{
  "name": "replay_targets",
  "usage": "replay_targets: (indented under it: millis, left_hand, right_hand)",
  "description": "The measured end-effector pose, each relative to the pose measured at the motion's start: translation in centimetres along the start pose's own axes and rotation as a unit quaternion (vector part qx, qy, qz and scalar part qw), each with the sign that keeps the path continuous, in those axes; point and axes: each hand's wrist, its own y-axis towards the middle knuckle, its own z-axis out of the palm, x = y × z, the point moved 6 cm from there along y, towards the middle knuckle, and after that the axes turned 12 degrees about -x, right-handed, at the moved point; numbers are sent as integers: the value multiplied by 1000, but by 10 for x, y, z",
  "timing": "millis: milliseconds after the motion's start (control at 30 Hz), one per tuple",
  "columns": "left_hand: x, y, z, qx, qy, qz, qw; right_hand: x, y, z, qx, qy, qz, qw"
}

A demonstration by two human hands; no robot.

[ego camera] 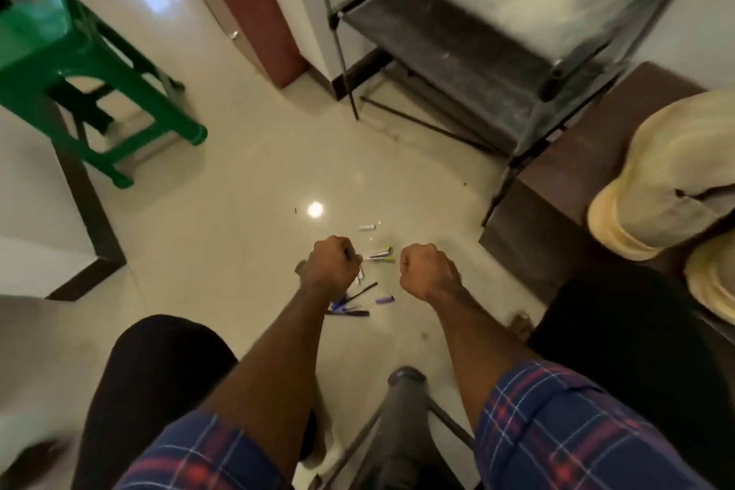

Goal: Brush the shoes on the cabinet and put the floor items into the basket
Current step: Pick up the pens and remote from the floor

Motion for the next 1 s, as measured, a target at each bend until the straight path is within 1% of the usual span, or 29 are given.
replay_targets:
  millis: [67,167,267,400,533,633,700,767,867,933,1000]
  left_hand:
    - [48,9,26,22,-19,-71,997]
    - [105,24,61,40,-25,-134,990]
    - [152,37,96,57,-45,-193,979]
    - [199,47,147,78,-85,-288,951]
    - [223,39,193,81,-166,-399,898]
    - [232,37,226,81,-214,-463,857]
    - [238,38,243,70,-230,-503,830]
    - [244,40,253,55,-239,-535,809]
    - [252,43,263,42,-238,-562,791]
    - [257,45,265,37,-227,-569,790]
    - [262,50,267,26,-212,-567,796]
  right_hand:
    - [15,12,39,39,-30,-27,998]
    - [29,29,99,93,-61,-66,992]
    - [24,44,154,133,-94,-85,983]
    - [8,65,214,167,-126,-105,972]
    - [-10,76,257,168,-140,-108,970]
    - [-16,86,278,144,-151,-135,969]
    - [-16,96,288,127,-154,-159,967]
    - [-16,101,295,132,-168,-173,961]
    - [-20,98,309,157,-209,-178,949]
    - [-25,93,313,158,-219,-177,946]
    - [-30,91,317,163,-219,-179,945]
